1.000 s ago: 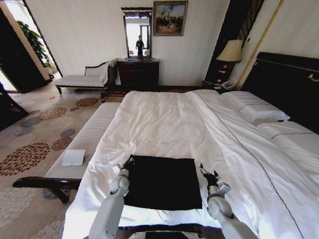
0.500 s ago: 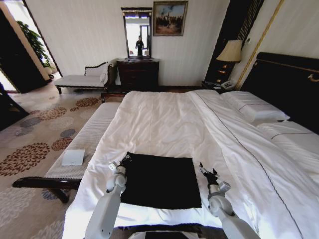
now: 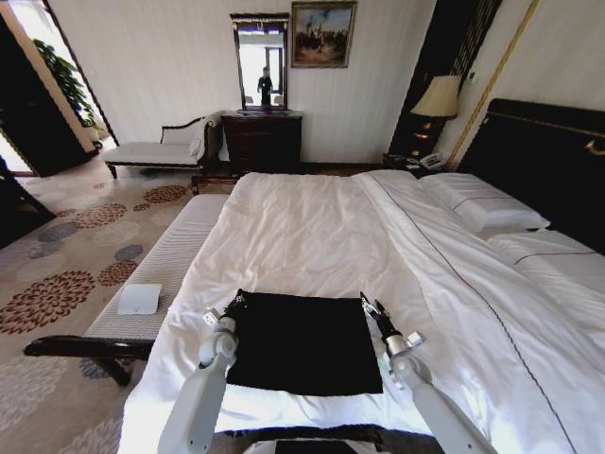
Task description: Fold the clothes on the bed.
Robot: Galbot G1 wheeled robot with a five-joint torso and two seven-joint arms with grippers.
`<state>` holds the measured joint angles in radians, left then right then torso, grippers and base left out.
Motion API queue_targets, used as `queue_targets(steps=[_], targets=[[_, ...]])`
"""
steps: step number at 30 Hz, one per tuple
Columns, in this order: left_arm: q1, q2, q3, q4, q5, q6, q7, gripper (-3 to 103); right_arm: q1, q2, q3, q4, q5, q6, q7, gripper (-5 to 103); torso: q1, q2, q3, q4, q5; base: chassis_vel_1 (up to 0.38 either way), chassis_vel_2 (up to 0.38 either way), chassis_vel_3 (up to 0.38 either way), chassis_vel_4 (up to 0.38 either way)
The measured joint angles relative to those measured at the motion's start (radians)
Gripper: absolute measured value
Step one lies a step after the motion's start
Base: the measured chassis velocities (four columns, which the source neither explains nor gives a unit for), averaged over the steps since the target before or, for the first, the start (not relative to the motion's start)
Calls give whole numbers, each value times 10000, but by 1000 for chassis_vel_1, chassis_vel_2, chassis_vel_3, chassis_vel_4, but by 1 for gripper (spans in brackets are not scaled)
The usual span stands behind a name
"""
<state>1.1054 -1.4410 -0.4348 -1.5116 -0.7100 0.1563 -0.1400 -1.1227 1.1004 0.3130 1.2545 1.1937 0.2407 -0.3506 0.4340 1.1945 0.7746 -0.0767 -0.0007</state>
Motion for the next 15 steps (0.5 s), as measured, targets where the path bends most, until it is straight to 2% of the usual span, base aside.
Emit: queue_targets(steps=[9,12,15], targets=[[-75,-57,4,85,54,0,-28,0,206,72,-105,-650,-197,-396,-125,100,0,1,-1,-1,0,0,0,0,0],[-86,-96,4,108,128,0,-93,0,210,79,-177,-895,-341,-657,-794,102,-1,1,-2,-3,-2,0,0,0,0],[-78,-106,9,88,156,0,-135,0,238,138,-234,-991,-438,-680,-958,93,0,1,-1,-3,-2,0,0,0,0]])
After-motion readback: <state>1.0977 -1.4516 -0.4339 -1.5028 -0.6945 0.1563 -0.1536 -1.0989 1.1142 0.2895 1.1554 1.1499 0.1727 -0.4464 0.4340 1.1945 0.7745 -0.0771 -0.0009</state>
